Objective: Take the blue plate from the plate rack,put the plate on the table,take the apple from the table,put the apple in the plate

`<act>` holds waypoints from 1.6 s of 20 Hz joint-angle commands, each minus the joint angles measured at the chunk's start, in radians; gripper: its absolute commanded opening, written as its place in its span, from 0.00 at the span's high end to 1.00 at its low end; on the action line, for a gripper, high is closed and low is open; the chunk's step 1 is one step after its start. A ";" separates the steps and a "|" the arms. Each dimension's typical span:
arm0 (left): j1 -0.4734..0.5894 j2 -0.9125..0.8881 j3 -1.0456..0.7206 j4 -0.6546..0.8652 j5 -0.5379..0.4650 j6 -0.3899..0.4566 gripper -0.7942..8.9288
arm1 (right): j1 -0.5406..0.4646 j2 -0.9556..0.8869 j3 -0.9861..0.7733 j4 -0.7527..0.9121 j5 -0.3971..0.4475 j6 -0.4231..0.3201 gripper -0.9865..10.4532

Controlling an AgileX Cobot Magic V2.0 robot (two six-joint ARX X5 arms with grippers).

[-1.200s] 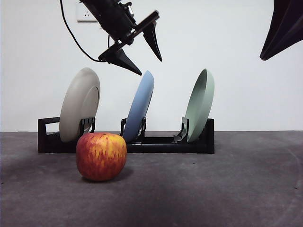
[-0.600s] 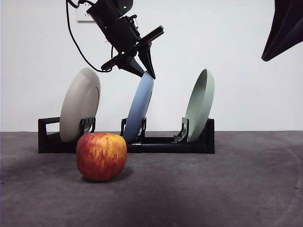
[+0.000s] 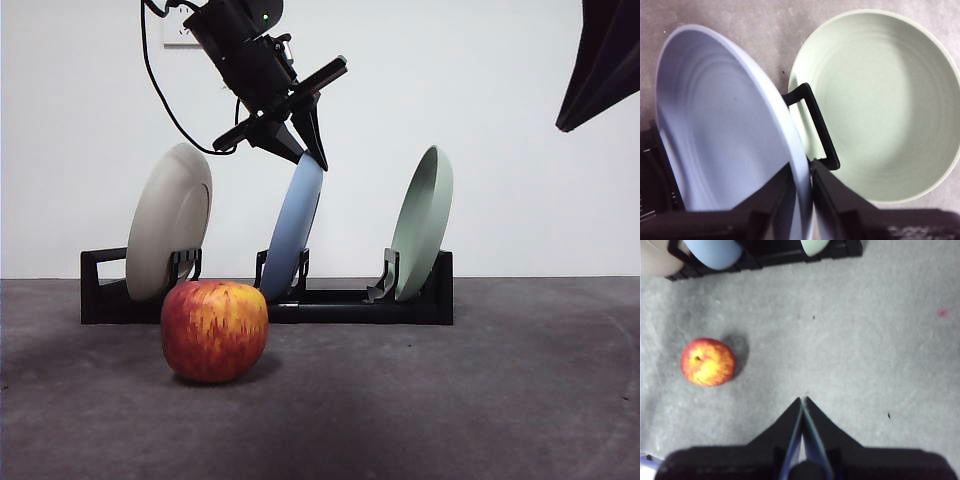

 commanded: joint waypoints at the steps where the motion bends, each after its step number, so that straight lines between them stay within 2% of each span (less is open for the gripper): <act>1: 0.000 0.010 0.002 -0.009 0.000 0.011 0.87 | 0.002 0.001 0.001 -0.006 0.001 0.007 0.91; 3: 0.000 0.003 0.002 -0.017 -0.001 0.011 0.93 | 0.002 0.001 0.001 -0.014 0.001 0.007 0.91; 12: 0.000 -0.098 0.002 -0.023 0.000 0.007 0.93 | 0.002 0.001 0.001 -0.031 0.001 0.007 0.91; 20: -0.003 -0.268 0.002 -0.023 0.157 0.003 0.92 | 0.002 -0.008 0.001 -0.065 0.006 0.007 0.91; 22: -0.016 -0.316 0.002 -0.024 0.169 0.012 0.92 | 0.011 -0.028 0.001 -0.082 0.041 0.007 0.91; 29: -0.108 -0.414 0.002 -0.074 0.168 0.130 0.92 | 0.079 -0.236 0.001 -0.176 0.205 0.071 0.91; 32: -0.172 -0.415 0.002 -0.148 0.122 0.232 0.92 | 0.087 -0.348 0.001 -0.220 0.243 0.116 0.91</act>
